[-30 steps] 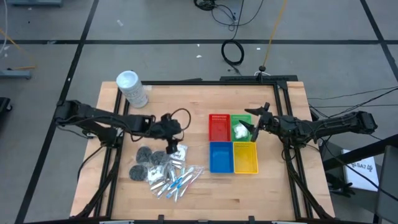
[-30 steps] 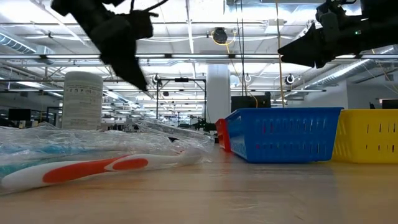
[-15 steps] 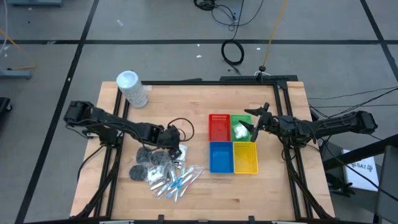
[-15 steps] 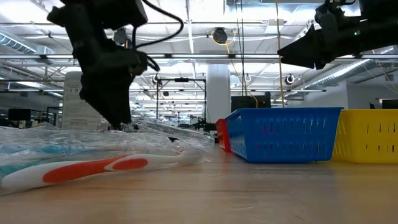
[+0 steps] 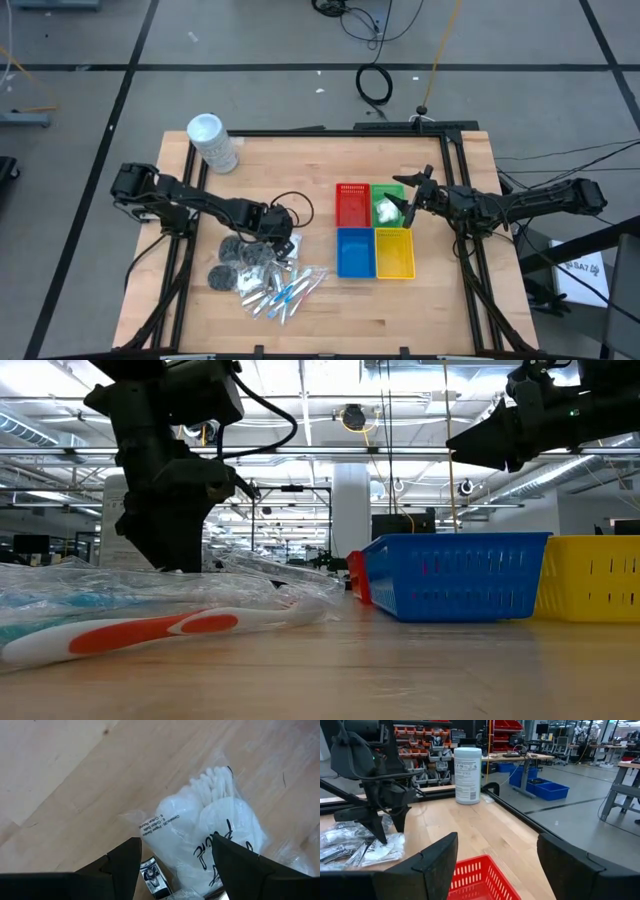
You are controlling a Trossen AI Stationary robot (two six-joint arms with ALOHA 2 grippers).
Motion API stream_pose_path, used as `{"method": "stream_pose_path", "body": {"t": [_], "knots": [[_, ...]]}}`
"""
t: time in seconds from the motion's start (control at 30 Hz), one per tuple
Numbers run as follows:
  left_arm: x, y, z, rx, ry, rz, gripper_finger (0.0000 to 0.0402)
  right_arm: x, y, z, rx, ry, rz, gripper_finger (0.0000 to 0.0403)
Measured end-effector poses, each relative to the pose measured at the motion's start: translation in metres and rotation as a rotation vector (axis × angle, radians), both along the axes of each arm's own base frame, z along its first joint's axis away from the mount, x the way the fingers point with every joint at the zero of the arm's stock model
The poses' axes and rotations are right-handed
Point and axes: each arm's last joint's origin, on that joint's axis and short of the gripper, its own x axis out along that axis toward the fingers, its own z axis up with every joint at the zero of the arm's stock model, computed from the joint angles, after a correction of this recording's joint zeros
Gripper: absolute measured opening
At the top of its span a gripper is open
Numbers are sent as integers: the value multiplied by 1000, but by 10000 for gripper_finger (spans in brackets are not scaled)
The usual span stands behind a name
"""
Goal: Pick & Place Travel size toiletries
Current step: Put the cotton pack into the green bin
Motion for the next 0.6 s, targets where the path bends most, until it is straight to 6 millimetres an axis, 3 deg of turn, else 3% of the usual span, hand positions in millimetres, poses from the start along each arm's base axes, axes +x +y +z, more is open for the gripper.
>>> {"method": "stream_pose_path", "body": {"t": [0.13, 0.43, 0.6], "knots": [[0, 0, 0, -4, 1, -4, 183, 0, 0, 0, -3, 2, 0, 258], [0, 1, 0, 20, 3, -126, 23, 0, 0, 0, -16, 9, 1, 256], [3, 9, 1, 64, -12, -213, 10, 0, 0, -1, -16, 16, 1, 256]]}}
